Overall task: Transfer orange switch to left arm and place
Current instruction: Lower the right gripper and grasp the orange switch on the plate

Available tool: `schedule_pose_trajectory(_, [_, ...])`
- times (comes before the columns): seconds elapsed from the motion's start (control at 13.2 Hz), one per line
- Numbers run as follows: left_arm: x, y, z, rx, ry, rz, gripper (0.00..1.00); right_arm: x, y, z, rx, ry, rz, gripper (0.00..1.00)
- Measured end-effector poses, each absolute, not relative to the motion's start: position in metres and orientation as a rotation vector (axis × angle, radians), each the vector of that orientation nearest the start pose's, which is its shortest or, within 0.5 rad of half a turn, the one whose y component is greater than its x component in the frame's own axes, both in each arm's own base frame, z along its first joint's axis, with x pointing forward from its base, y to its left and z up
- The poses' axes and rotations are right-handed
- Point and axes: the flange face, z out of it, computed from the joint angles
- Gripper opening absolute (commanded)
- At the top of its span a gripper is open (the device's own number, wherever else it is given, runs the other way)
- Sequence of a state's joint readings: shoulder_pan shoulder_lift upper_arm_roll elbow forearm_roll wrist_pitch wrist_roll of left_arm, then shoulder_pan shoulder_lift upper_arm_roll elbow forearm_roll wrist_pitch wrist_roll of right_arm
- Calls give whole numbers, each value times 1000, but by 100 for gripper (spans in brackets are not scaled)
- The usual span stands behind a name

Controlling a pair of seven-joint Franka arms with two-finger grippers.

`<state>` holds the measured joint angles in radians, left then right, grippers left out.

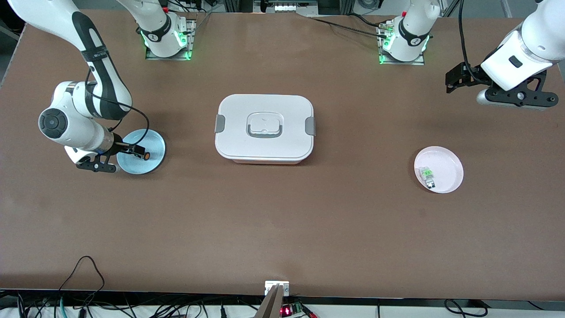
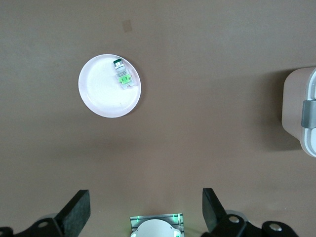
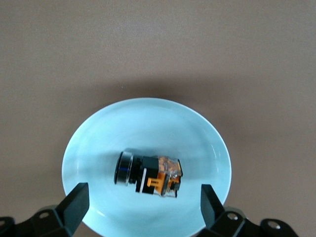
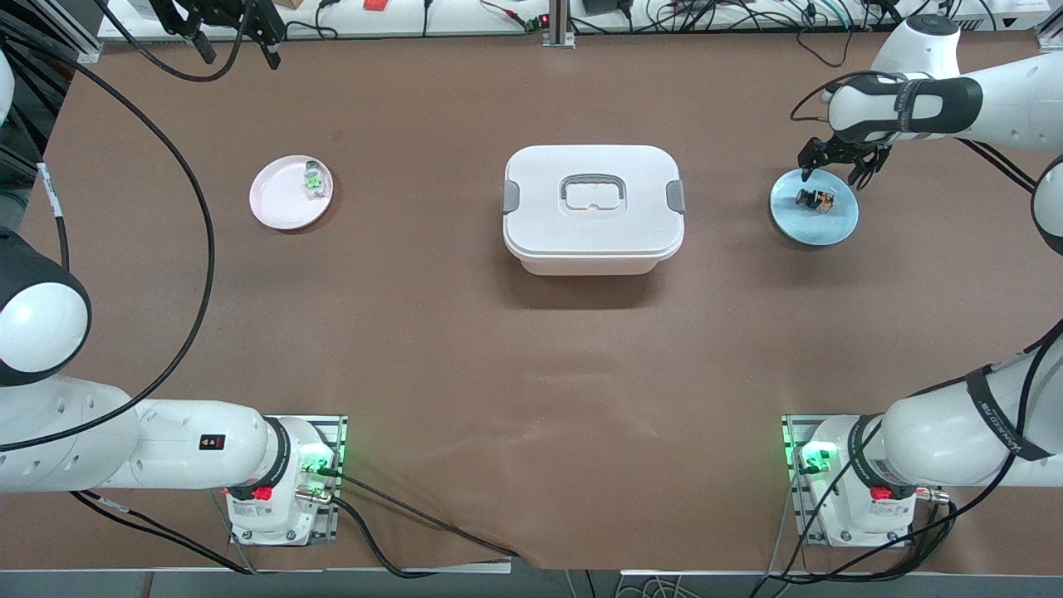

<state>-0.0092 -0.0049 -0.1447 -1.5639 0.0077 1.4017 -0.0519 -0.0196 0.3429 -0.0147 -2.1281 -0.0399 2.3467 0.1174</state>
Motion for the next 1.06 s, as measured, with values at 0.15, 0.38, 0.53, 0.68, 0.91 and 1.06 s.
schedule_pose_trajectory(0.15, [528,-81,617,-3104,157,242,100,563,-20,224,-3167,191,177,100])
schedule_pose_trajectory(0.38, [528,-81,617,-3104,157,242,100,563,-20,209,-3166,190,177,100])
schedule_pose_trajectory(0.53, [528,-81,617,-3104,157,242,100,562,-20,206,-3166,190,185,100])
schedule_pose_trajectory(0.68, [528,-81,617,-3104,157,242,100,562,-20,204,-3166,190,190,100])
schedule_pose_trajectory(0.91, [528,-81,617,-3104,157,242,100,560,-22,202,-3165,196,200,100])
schedule_pose_trajectory(1.06, [528,-81,617,-3104,157,242,100,556,-23,198,-3164,201,218,100])
